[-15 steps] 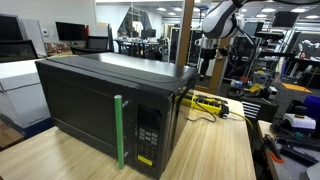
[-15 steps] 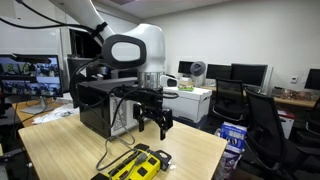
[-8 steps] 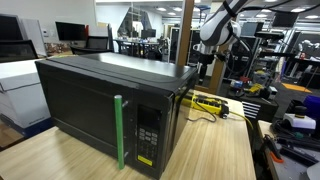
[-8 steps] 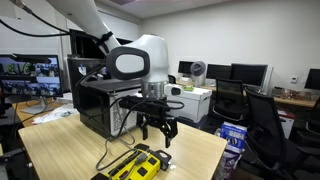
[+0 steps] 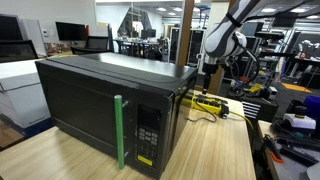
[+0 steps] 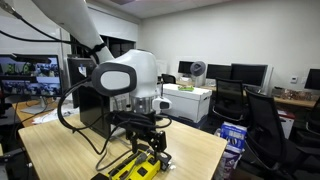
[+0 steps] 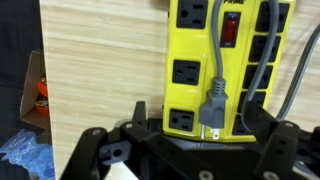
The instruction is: Put the plug into the socket
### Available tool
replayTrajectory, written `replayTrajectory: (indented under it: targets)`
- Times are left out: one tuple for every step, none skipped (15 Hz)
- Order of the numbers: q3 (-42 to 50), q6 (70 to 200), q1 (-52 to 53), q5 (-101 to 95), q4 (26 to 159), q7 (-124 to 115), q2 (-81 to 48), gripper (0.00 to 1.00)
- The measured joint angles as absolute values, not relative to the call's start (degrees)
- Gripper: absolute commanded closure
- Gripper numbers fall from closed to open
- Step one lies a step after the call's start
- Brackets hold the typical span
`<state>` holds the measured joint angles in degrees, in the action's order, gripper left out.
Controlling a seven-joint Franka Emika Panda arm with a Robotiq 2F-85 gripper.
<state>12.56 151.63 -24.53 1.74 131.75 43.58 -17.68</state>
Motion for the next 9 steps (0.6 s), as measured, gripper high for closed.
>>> replayTrajectory:
  targets:
    - [12.4,152.6,-24.5,1.7,132.4,43.6,-17.7,0.0]
    - [12.2,153.5,-24.5,1.7,132.8,43.6,-17.7,0.0]
    - [11.8,154.3,-24.6,1.7,133.2,43.6,-17.7,0.0]
    - [11.3,155.3,-24.6,1.7,133.4,43.6,-17.7,0.0]
    - [10.9,155.9,-24.6,1.7,133.5,43.6,-17.7,0.0]
    - [10.5,156.3,-24.6,1.7,133.5,43.6,-17.7,0.0]
    - [10.2,156.7,-24.6,1.7,133.5,43.6,-17.8,0.0]
    - [9.9,157.0,-24.6,1.7,133.6,43.6,-17.9,0.0]
    - [9.7,157.3,-24.6,1.7,133.6,43.6,-18.0,0.0]
